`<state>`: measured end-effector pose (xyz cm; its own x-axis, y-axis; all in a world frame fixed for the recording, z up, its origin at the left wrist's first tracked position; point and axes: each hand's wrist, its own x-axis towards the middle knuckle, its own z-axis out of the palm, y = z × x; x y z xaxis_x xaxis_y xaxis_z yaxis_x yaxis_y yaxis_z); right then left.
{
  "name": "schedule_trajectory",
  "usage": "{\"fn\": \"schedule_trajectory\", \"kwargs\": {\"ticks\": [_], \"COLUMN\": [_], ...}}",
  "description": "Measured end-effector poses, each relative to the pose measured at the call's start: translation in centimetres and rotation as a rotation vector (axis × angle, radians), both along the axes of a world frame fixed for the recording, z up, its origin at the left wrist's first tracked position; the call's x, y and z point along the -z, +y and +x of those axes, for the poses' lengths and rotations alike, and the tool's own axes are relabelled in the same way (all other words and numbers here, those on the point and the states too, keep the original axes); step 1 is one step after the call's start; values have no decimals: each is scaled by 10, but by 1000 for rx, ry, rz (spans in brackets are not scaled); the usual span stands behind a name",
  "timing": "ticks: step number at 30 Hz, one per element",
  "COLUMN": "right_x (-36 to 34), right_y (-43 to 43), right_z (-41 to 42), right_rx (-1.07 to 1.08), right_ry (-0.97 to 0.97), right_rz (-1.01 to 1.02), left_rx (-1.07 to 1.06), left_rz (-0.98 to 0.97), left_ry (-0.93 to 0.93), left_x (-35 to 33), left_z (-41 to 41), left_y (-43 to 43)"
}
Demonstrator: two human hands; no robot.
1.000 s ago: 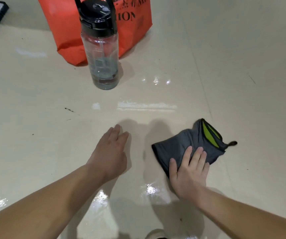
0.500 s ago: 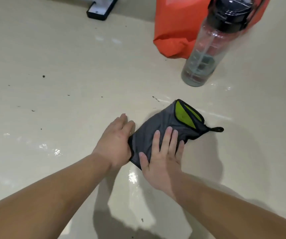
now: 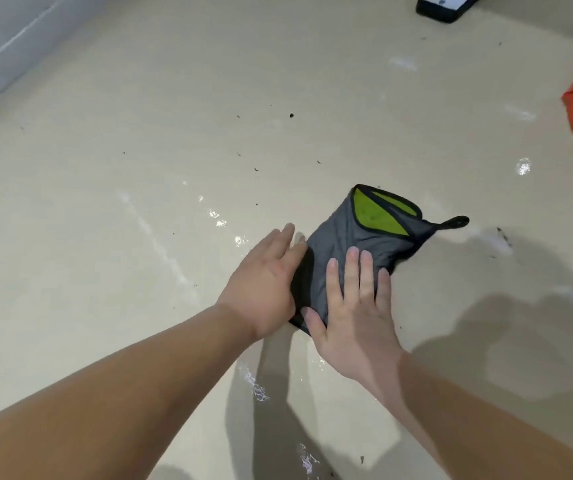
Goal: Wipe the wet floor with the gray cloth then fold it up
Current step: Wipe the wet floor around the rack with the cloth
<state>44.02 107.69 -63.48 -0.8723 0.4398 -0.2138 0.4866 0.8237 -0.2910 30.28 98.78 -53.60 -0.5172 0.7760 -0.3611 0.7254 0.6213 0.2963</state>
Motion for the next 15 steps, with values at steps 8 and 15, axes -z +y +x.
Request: {"fn": "schedule_trajectory", "kwargs": {"ticks": [8, 15], "right_x": [-35, -86], "right_y": [60, 26], "right_z": [73, 22], "right_rx": [-17, -20], "right_ry": [309, -128], "right_rz": [-44, -98], "left_rx": [-4, 72], "left_rz": [-48, -42], "left_ry": [97, 137], "left_x": [86, 91], "left_z": [68, 45], "left_y": [22, -31]}}
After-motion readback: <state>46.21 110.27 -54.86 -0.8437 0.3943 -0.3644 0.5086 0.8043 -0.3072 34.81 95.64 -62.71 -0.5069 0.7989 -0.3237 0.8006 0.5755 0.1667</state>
